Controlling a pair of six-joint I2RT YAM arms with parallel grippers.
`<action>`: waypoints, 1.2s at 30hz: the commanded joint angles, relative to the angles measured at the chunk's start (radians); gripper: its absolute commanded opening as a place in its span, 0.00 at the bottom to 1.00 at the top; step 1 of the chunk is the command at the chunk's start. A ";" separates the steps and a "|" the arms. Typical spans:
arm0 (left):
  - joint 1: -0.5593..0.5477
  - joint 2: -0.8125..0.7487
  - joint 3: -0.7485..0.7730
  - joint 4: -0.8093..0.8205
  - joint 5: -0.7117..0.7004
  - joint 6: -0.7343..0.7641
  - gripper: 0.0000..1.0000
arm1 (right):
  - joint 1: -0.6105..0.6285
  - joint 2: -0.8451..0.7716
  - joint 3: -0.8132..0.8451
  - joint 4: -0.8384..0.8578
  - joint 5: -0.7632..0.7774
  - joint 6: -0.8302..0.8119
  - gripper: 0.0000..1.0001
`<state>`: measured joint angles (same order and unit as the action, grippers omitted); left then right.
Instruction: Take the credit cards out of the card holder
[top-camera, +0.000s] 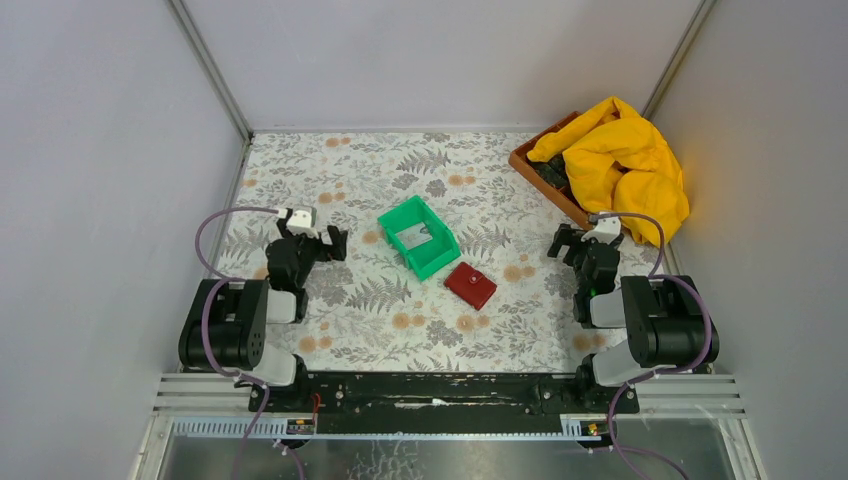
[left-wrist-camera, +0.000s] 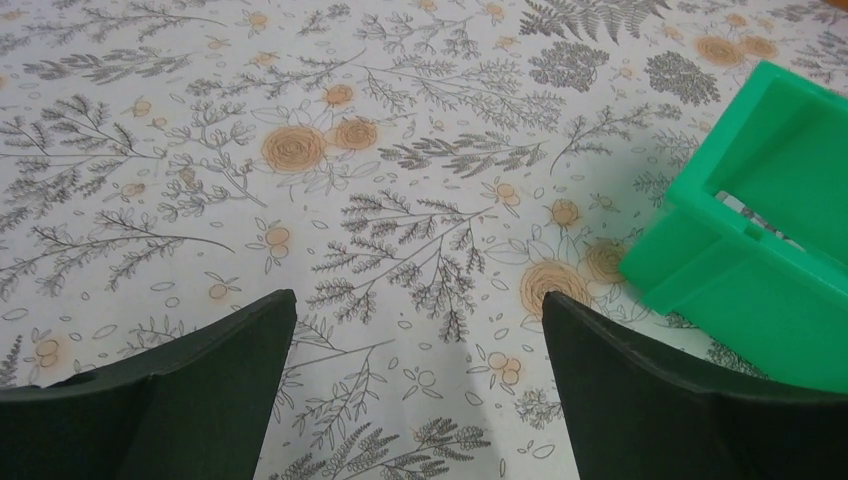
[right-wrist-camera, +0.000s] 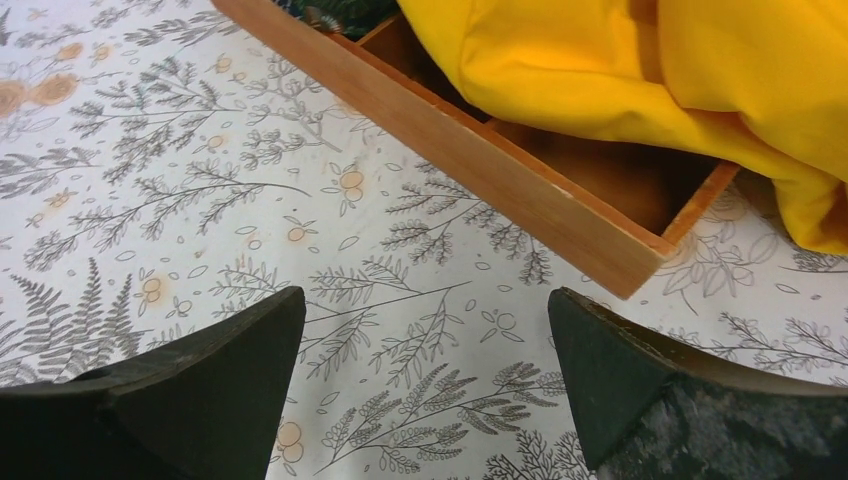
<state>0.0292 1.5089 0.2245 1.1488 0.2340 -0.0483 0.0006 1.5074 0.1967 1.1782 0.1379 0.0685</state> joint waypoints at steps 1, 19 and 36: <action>-0.022 -0.126 0.097 -0.194 -0.075 0.032 1.00 | -0.001 0.001 0.030 0.014 -0.070 -0.034 0.99; -0.759 -0.363 0.467 -0.843 -0.552 0.191 1.00 | 0.064 -0.333 0.363 -0.598 -0.302 0.322 0.99; -0.784 -0.130 0.531 -0.903 -0.995 -0.184 1.00 | 0.321 0.022 0.886 -1.186 0.032 0.184 0.61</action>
<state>-0.7509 1.3437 0.6540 0.2859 -0.6842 -0.2226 0.2657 1.5745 1.0924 -0.0185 0.1925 0.2451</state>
